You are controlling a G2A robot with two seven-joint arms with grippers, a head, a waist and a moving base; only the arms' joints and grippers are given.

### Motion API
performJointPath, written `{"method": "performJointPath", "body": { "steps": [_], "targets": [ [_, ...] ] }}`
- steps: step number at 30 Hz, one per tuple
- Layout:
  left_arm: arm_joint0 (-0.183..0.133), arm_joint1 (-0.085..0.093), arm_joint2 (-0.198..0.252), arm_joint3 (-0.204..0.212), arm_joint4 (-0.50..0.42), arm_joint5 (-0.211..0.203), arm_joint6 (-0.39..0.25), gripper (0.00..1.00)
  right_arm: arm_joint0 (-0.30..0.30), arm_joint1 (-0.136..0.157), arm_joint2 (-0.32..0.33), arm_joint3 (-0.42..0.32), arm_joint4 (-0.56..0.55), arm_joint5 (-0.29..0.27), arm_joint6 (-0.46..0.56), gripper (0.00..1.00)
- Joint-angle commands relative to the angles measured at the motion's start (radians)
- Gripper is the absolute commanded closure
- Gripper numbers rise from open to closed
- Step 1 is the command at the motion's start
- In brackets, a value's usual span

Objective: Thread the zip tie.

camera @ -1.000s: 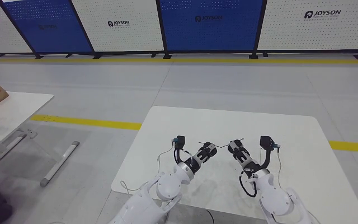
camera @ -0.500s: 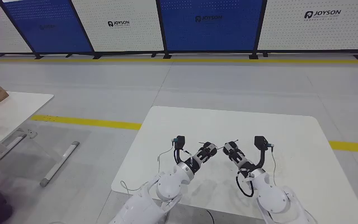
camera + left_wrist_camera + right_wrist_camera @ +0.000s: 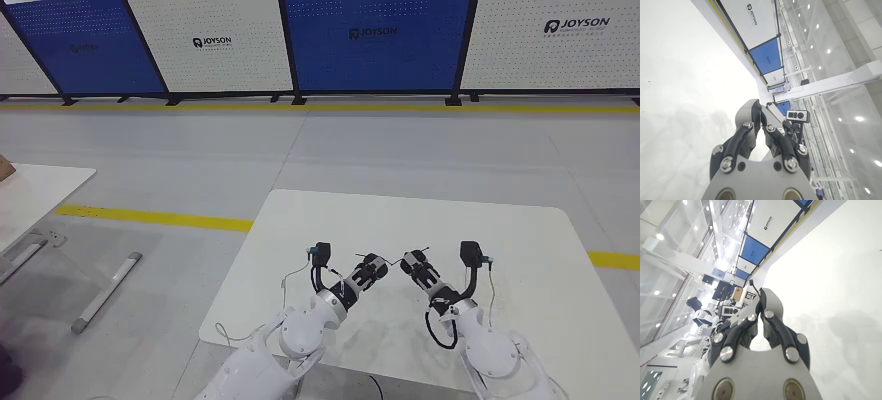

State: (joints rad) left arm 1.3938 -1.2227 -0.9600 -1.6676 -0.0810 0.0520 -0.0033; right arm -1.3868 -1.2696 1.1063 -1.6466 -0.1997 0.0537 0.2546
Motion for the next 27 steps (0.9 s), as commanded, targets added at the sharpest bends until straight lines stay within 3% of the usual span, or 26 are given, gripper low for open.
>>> {"method": "performJointPath", "body": {
  "steps": [1,18,27],
  "targets": [
    [0.0,0.0,0.0,0.0,0.0,0.0,0.0,1.0,-0.002,0.0,0.004,0.001,0.002,0.002,-0.006,1.0],
    [0.004,-0.005,-0.006,0.001,-0.027,-0.024,-0.032,1.0,0.003,-0.008,-0.019,0.015,-0.03,-0.006,0.008,1.0],
    [0.01,-0.007,-0.014,0.006,-0.015,-0.028,-0.023,1.0,-0.012,-0.007,0.016,0.007,-0.026,-0.013,-0.028,1.0]
  ]
}}
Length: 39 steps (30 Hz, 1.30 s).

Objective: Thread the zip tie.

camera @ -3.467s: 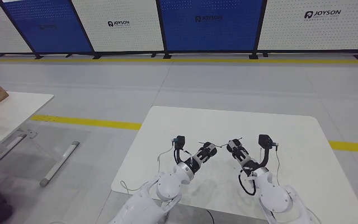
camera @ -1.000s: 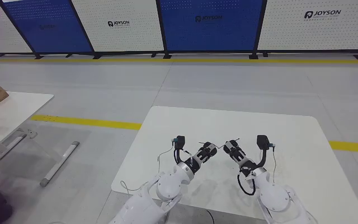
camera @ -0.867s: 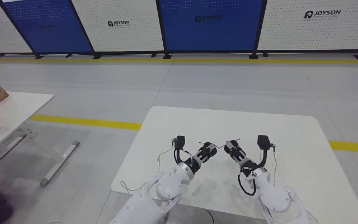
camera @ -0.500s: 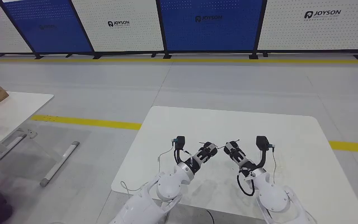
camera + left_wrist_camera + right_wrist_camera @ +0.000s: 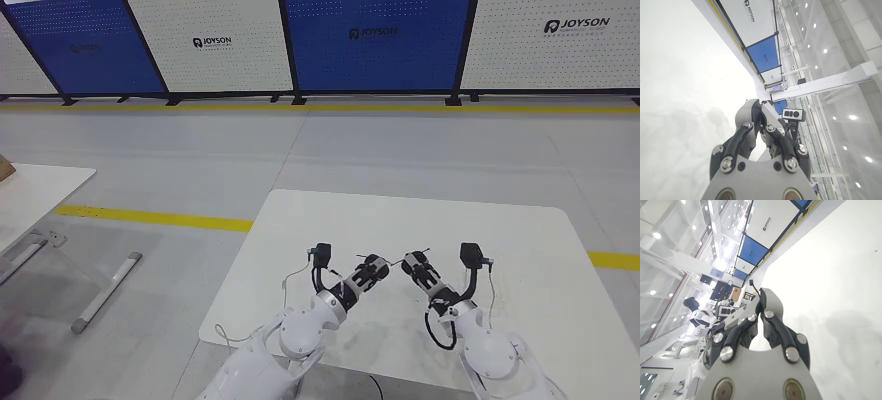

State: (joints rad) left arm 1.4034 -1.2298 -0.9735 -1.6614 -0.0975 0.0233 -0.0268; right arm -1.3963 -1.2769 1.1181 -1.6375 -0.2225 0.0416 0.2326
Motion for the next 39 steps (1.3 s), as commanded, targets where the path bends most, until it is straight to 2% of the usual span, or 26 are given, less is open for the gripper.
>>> {"method": "performJointPath", "body": {
  "steps": [1,9,19,24,28,32,35,36,37,38,39],
  "targets": [
    [0.001,0.0,-0.001,-0.001,0.002,0.002,0.001,1.0,-0.006,0.001,0.006,-0.005,-0.004,-0.001,-0.008,1.0],
    [0.002,-0.004,0.001,-0.001,0.013,0.008,0.005,1.0,-0.02,0.001,0.013,-0.017,-0.02,-0.005,-0.011,1.0],
    [0.0,-0.009,0.001,0.005,0.015,0.015,0.009,1.0,-0.025,0.001,0.019,-0.02,-0.037,-0.027,0.006,0.75],
    [-0.003,-0.012,0.002,0.006,0.017,0.018,0.009,1.0,-0.024,0.001,0.019,-0.024,-0.052,-0.034,0.011,0.75],
    [-0.007,-0.014,0.003,0.009,0.016,0.021,0.01,1.0,-0.029,0.003,0.017,-0.025,-0.089,-0.043,0.02,0.71],
    [-0.01,-0.016,0.002,0.012,0.015,0.022,0.01,1.0,-0.031,0.004,0.012,-0.022,-0.119,-0.048,0.029,0.73],
    [-0.011,-0.018,0.001,0.013,0.016,0.021,0.008,1.0,-0.031,0.003,0.013,-0.022,-0.118,-0.05,0.025,0.79],
    [-0.011,-0.018,0.002,0.013,0.019,0.021,0.006,1.0,-0.031,0.003,0.015,-0.023,-0.116,-0.05,0.021,0.82],
    [-0.012,-0.018,0.002,0.013,0.021,0.022,0.004,1.0,-0.03,0.003,0.015,-0.024,-0.115,-0.049,0.019,0.94],
    [-0.012,-0.018,0.001,0.013,0.023,0.023,0.002,1.0,-0.029,0.002,0.015,-0.025,-0.114,-0.048,0.018,1.0],
    [-0.012,-0.018,0.001,0.014,0.024,0.025,0.0,1.0,-0.028,0.002,0.014,-0.025,-0.114,-0.046,0.017,1.0]
  ]
}}
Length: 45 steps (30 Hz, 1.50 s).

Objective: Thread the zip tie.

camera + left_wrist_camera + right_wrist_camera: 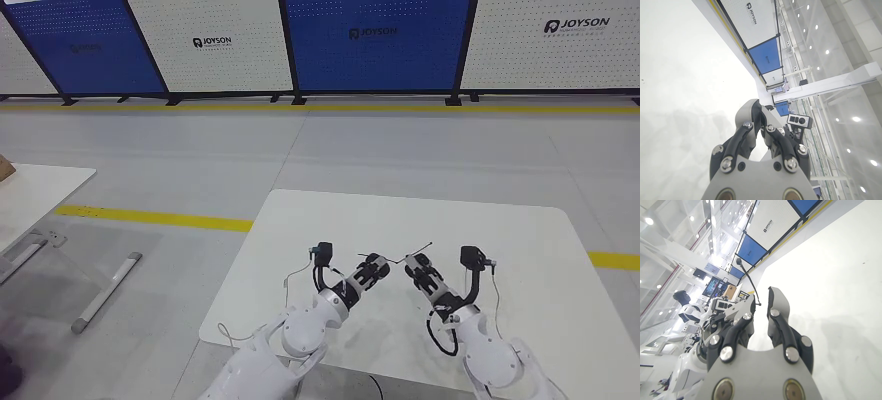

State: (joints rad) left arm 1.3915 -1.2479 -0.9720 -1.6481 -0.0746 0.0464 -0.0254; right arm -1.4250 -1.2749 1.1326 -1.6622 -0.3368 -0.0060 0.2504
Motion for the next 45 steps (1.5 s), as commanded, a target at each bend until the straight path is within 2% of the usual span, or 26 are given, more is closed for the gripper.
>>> {"method": "performJointPath", "body": {
  "steps": [1,17,20,22,24,26,27,30,31,33,35,41,43,45],
  "targets": [
    [-0.001,0.0,0.0,0.002,0.002,0.004,-0.004,1.0,0.003,-0.001,-0.002,-0.001,0.001,0.004,-0.001,1.0],
    [0.008,0.001,-0.019,-0.016,0.016,-0.008,-0.035,1.0,0.03,-0.008,-0.028,0.014,-0.019,0.027,0.03,1.0],
    [0.011,0.001,-0.023,-0.013,0.011,0.004,-0.039,1.0,0.029,-0.009,-0.027,0.012,-0.018,0.025,0.029,1.0],
    [0.011,0.001,-0.024,-0.012,0.01,0.01,-0.043,0.65,0.025,-0.009,-0.025,0.01,-0.018,0.024,0.027,1.0],
    [0.012,0.0,-0.025,-0.011,0.011,0.009,-0.043,0.41,0.022,-0.009,-0.023,0.008,-0.02,0.021,0.023,1.0],
    [0.015,0.0,-0.025,-0.011,0.016,0.009,-0.043,0.28,0.018,-0.009,-0.023,0.006,-0.024,0.019,0.019,1.0],
    [0.017,0.0,-0.025,-0.011,0.018,0.008,-0.042,0.27,0.016,-0.009,-0.023,0.005,-0.029,0.019,0.016,1.0],
    [0.02,0.0,-0.021,-0.012,0.032,0.012,-0.039,0.29,0.009,-0.009,-0.023,0.002,-0.04,0.018,0.003,1.0],
    [0.021,0.0,-0.019,-0.012,0.035,0.013,-0.038,0.33,0.007,-0.009,-0.024,0.001,-0.04,0.017,0.0,1.0],
    [0.022,-0.001,-0.014,-0.01,0.041,0.014,-0.036,0.53,0.003,-0.01,-0.023,0.0,-0.042,0.013,-0.001,1.0],
    [0.022,-0.003,-0.01,-0.008,0.044,0.013,-0.033,0.63,0.0,-0.009,-0.022,-0.001,-0.044,0.01,-0.002,1.0],
    [0.019,-0.006,-0.003,-0.001,0.05,0.014,-0.03,0.79,-0.009,-0.009,-0.019,-0.002,-0.049,-0.004,-0.004,1.0],
    [0.018,-0.007,-0.002,0.001,0.051,0.014,-0.028,1.0,-0.012,-0.009,-0.017,-0.003,-0.051,-0.008,-0.005,1.0],
    [0.017,-0.008,0.001,0.002,0.053,0.012,-0.027,1.0,-0.015,-0.009,-0.015,-0.004,-0.051,-0.013,-0.007,1.0]
  ]
}}
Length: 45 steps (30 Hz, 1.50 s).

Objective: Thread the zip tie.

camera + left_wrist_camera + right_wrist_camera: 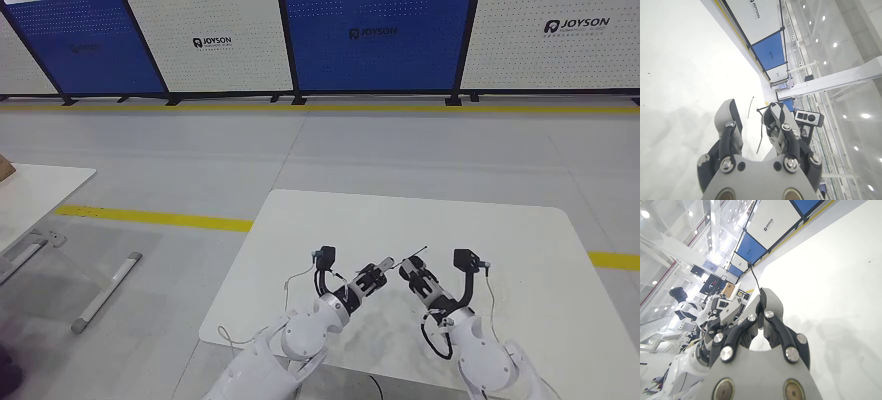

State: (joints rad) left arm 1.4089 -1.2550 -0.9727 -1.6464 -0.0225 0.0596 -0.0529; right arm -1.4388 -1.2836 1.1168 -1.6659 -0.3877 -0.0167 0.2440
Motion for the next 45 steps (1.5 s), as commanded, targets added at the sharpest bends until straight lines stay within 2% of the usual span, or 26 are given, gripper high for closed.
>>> {"method": "performJointPath", "body": {
  "steps": [1,10,18,24,25,26,28,38,39,42,43,45],
  "targets": [
    [-0.001,-0.001,0.002,0.001,0.003,-0.002,0.001,1.0,-0.003,0.0,0.001,-0.001,-0.001,-0.004,-0.001,1.0],
    [-0.003,-0.005,0.007,0.006,0.006,-0.014,0.003,1.0,-0.013,0.0,0.008,-0.007,-0.004,-0.016,-0.005,1.0],
    [0.005,-0.004,0.001,-0.006,0.007,-0.04,-0.005,1.0,-0.012,0.001,0.01,-0.008,-0.005,-0.022,0.009,1.0],
    [0.007,-0.005,-0.004,-0.007,0.011,-0.04,0.004,1.0,-0.01,0.001,0.014,-0.011,0.001,-0.022,0.021,1.0],
    [0.006,-0.005,-0.004,-0.006,0.014,-0.037,0.008,1.0,-0.01,0.001,0.015,-0.012,0.008,-0.026,0.025,0.83],
    [0.005,-0.006,-0.003,-0.004,0.016,-0.035,0.011,1.0,-0.01,0.001,0.018,-0.013,0.015,-0.034,0.028,0.49],
    [0.003,-0.007,0.0,-0.003,0.018,-0.033,0.015,1.0,-0.012,0.002,0.024,-0.013,0.02,-0.045,0.033,0.0],
    [-0.005,-0.011,0.005,0.002,0.028,-0.025,0.012,1.0,-0.02,0.003,0.042,-0.023,0.03,-0.066,0.016,0.0],
    [-0.006,-0.011,0.005,0.002,0.029,-0.025,0.011,1.0,-0.02,0.003,0.043,-0.023,0.03,-0.065,0.014,0.05],
    [-0.006,-0.012,0.006,0.001,0.033,-0.024,0.01,1.0,-0.02,0.003,0.046,-0.027,0.029,-0.061,0.009,0.55],
    [-0.006,-0.012,0.005,0.001,0.034,-0.023,0.009,1.0,-0.02,0.003,0.048,-0.027,0.029,-0.06,0.008,0.58],
    [-0.006,-0.012,0.005,0.0,0.035,-0.021,0.007,1.0,-0.019,0.003,0.049,-0.028,0.029,-0.055,0.008,0.8]
  ]
}}
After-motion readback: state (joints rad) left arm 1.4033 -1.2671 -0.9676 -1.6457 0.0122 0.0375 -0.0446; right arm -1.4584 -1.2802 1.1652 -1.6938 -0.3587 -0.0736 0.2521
